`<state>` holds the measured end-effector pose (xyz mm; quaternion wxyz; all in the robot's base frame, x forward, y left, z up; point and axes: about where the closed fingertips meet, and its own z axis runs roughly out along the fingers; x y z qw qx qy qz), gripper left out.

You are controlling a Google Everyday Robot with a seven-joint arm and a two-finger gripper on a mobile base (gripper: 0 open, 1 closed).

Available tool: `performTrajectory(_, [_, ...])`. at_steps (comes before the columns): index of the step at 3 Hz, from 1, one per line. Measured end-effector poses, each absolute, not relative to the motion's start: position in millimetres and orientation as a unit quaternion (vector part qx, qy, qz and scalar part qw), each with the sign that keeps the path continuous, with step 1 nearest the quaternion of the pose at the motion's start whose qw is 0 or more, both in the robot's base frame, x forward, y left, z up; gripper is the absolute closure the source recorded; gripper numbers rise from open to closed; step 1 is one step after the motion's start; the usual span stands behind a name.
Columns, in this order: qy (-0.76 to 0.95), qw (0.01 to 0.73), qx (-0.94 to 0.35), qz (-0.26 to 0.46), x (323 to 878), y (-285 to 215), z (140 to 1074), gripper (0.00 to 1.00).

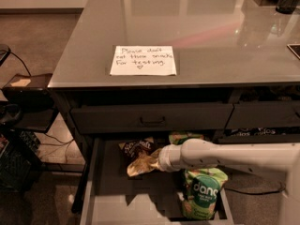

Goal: Pick brown chip bag from middle drawer and place on counter

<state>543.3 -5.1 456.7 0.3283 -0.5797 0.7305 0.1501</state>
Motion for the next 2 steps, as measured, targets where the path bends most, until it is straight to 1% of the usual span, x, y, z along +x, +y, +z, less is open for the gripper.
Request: performTrajectory(2, [0.704, 0.335, -0.604, 0.168, 488, -14, 523, 1.00])
